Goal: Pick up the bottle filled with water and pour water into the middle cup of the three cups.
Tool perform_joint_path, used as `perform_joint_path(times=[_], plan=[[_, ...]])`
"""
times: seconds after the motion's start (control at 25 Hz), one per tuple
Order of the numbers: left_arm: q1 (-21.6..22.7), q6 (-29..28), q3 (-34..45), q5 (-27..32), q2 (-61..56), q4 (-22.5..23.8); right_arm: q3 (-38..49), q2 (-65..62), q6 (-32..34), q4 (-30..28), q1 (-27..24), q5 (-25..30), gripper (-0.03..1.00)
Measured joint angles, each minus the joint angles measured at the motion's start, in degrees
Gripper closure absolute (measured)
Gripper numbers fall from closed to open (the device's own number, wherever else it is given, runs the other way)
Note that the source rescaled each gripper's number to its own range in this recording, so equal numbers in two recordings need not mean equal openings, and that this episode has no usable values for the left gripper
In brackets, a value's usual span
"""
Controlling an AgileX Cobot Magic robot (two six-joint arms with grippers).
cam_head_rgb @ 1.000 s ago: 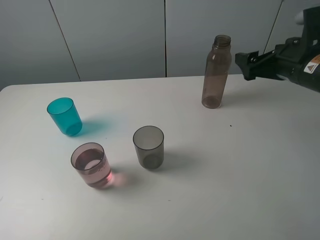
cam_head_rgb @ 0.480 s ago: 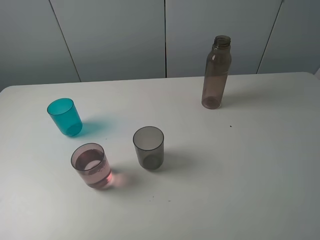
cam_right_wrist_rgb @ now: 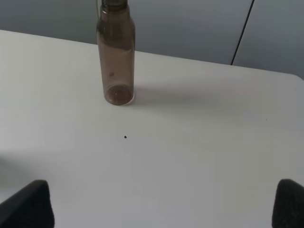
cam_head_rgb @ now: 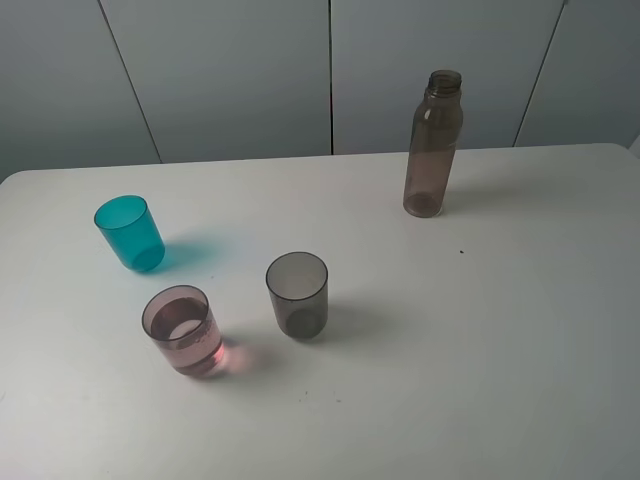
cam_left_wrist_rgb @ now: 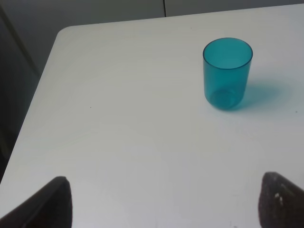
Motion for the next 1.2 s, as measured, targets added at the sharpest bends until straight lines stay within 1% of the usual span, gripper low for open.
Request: perform_joint_path(times=[0.12,0.24,0.4,0.6,0.72,0.88,1.12,1.2], plan=[[0.0,0.0,0.0,0.0,0.0,0.0,1.8,-6.1,0.5,0.0,0.0,1.8,-0.03],[0.0,0.0,0.0,0.0,0.0,0.0,4.0,-10.8,2.4,0.0,0.0,2.8,-0.03],[0.0,0.0,0.0,0.0,0.0,0.0,5.3,-11.1,5.5,-0.2,0.0,3.1,-0.03],[0.0,0.0,0.0,0.0,0.0,0.0,9.4,-11.0,6.2,-0.8,0.0,2.9,-0.03],[0.0,0.0,0.0,0.0,0.0,0.0,13.4,-11.0,6.5,-0.2,0.0,1.7,-0.03],[0.0,0.0,0.0,0.0,0.0,0.0,15.4,-11.0,7.8,-0.1,0.0,-3.2,-0.03],[0.0,-0.2,0.0,0.0,0.0,0.0,15.5,-11.1,8.9,-0.4,0.0,-4.3,-0.03],[0.0,-0.2,0.0,0.0,0.0,0.0,15.5,-11.1,9.1,-0.8,-0.8,-4.3,-0.03]])
